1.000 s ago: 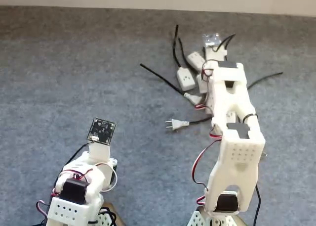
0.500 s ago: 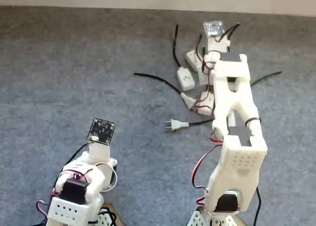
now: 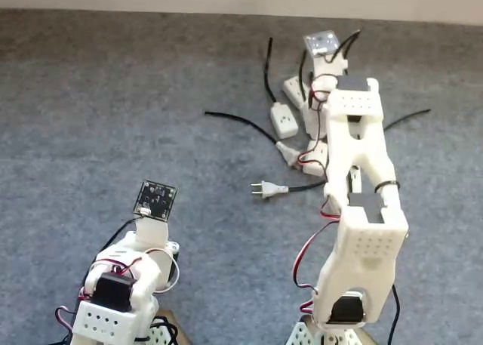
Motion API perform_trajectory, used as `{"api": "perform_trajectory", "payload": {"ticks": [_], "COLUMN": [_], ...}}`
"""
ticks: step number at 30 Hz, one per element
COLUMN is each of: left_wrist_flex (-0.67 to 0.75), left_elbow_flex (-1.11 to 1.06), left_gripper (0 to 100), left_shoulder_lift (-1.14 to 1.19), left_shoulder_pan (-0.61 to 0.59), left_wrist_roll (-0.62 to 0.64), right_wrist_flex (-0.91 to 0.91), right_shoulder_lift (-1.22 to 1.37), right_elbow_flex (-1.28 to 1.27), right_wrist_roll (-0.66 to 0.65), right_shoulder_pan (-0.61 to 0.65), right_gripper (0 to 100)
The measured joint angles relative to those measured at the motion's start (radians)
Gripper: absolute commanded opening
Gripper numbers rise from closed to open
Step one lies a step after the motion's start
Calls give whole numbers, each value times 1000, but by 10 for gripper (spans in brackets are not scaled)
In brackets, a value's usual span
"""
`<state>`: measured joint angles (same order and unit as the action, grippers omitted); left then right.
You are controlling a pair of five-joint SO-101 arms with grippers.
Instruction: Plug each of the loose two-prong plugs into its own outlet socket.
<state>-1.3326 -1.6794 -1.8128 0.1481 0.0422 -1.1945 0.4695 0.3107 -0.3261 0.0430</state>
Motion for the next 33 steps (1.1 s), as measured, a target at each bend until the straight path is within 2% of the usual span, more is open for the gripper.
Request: {"api": "perform_trajectory", "payload": {"ticks": [5, 8, 13, 22, 28, 33], "left_wrist_flex": [0, 0, 0, 0, 0, 0], "left_elbow_flex": [0, 0, 0, 0, 0, 0], "left_gripper": [7, 7, 7, 7, 7, 7], "left_shoulder_lift": [0, 0, 0, 0, 0, 0], "left_shoulder_pan": [0, 0, 0, 0, 0, 0], "left_wrist_roll": [0, 0, 0, 0, 0, 0], "right_wrist_flex": [-137, -109, -64, -18, 11, -35], "right_shoulder_lift": [-48, -51, 28, 152, 198, 199], "right_elbow_flex": [89, 140, 163, 163, 164, 187], "right_wrist_roll": [0, 0, 0, -75, -84, -84], "right_shoulder_pan": [41, 31, 8, -3, -26, -31], "right_gripper": [46, 56, 156, 159, 21, 27]}}
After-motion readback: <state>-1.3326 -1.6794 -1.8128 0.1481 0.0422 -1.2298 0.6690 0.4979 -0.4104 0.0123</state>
